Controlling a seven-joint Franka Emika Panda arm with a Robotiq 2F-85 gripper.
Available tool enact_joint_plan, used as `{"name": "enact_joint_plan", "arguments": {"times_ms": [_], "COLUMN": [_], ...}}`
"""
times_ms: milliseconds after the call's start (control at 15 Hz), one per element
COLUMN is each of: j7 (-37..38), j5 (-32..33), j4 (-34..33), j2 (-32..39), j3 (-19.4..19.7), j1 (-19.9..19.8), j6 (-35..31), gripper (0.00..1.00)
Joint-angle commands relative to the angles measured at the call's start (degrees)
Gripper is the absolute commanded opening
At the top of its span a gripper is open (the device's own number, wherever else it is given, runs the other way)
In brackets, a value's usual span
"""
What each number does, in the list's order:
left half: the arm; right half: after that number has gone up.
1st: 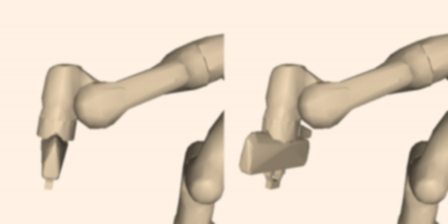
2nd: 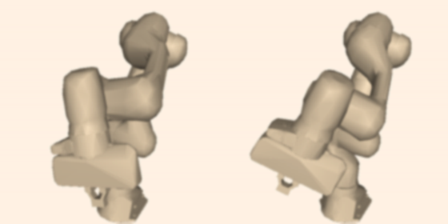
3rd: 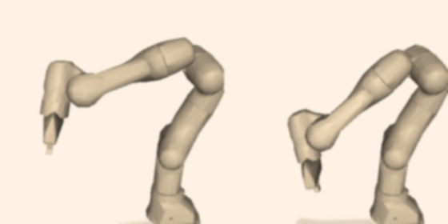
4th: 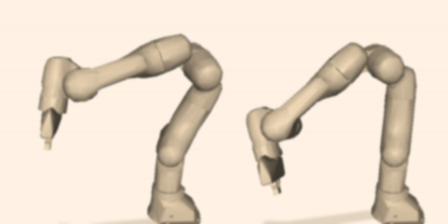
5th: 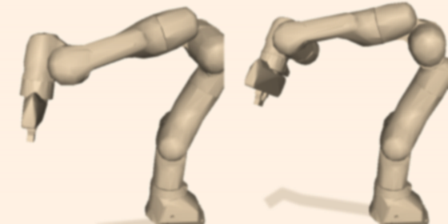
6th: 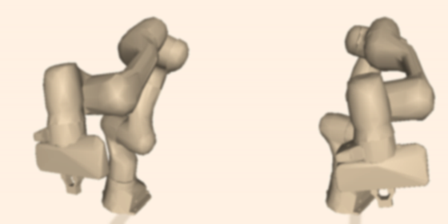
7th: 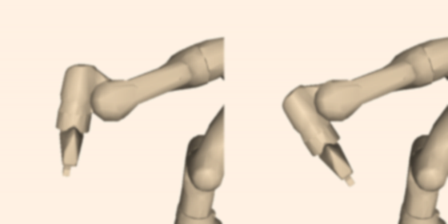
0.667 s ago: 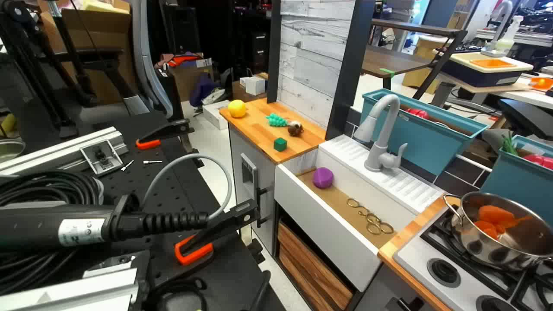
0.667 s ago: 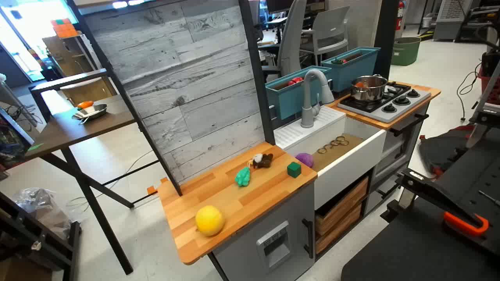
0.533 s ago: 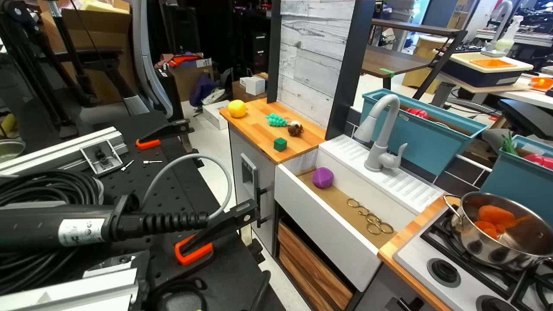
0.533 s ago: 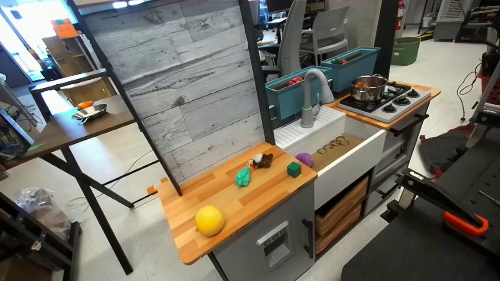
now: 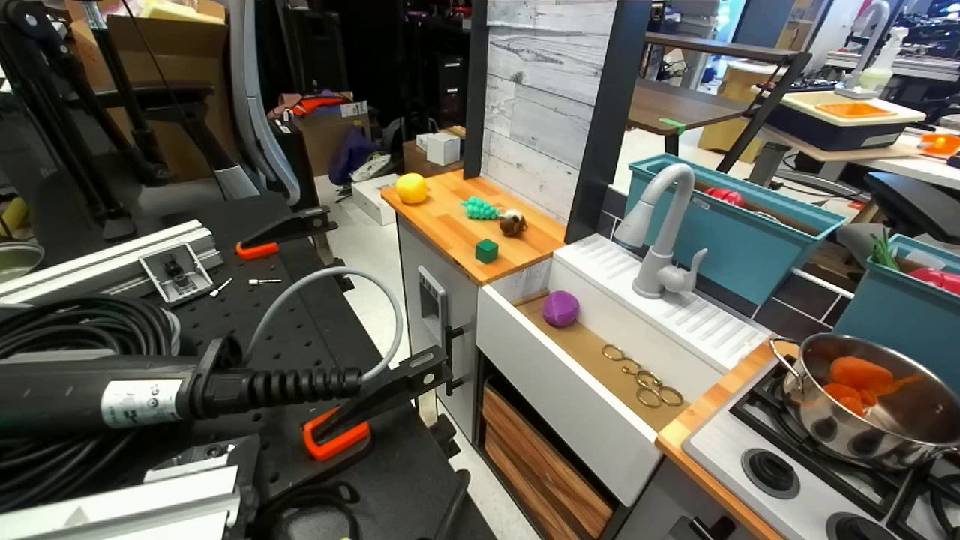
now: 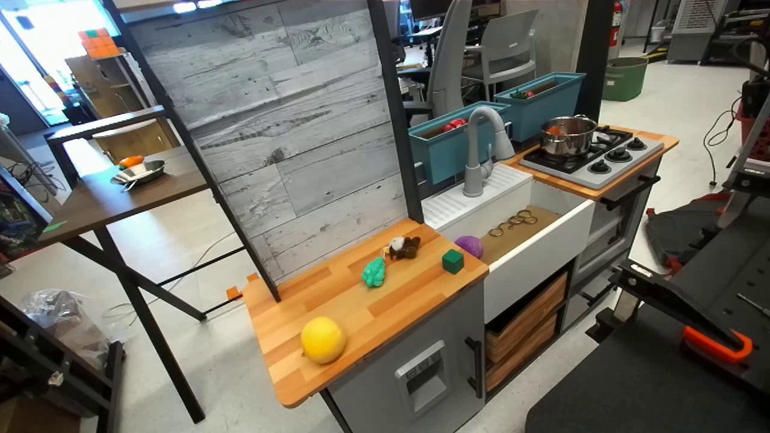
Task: Move the green block slightly to the left
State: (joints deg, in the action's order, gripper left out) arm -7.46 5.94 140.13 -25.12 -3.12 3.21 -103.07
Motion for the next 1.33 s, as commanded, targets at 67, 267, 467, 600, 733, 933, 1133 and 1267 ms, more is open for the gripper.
{"name": "enact_joint_plan", "arguments": {"times_ms": [67,267,467,600,733,933,1133,1267], "j7": [0.9,5.9,13.7,18.5,23.0,28.1,33.0,34.9], "j5": [0.1,-1.1,-0.5,0.4,1.6,2.0,4.4,4.1], "j4": [-0.1,-1.7,-3.8,-5.9,-8.6,-14.3,-19.2,-22.8], "j2": [2.0,10.3,20.6,28.3,36.2,47.9,57.1,62.7], "j3": [-0.2,-1.4,-2.8,-3.4,-3.3,-1.6,3.0,6.2], "j1": [0.7,0.8,0.4,0.8,1.7,4.5,10.0,13.9], "j6": [-1.8,-10.5,-22.9,-30.9,-38.3,-46.6,-53.7,-57.4], "gripper": [1.00,1.00,1.00,1.00,1.00,1.00,1.00,1.00]}}
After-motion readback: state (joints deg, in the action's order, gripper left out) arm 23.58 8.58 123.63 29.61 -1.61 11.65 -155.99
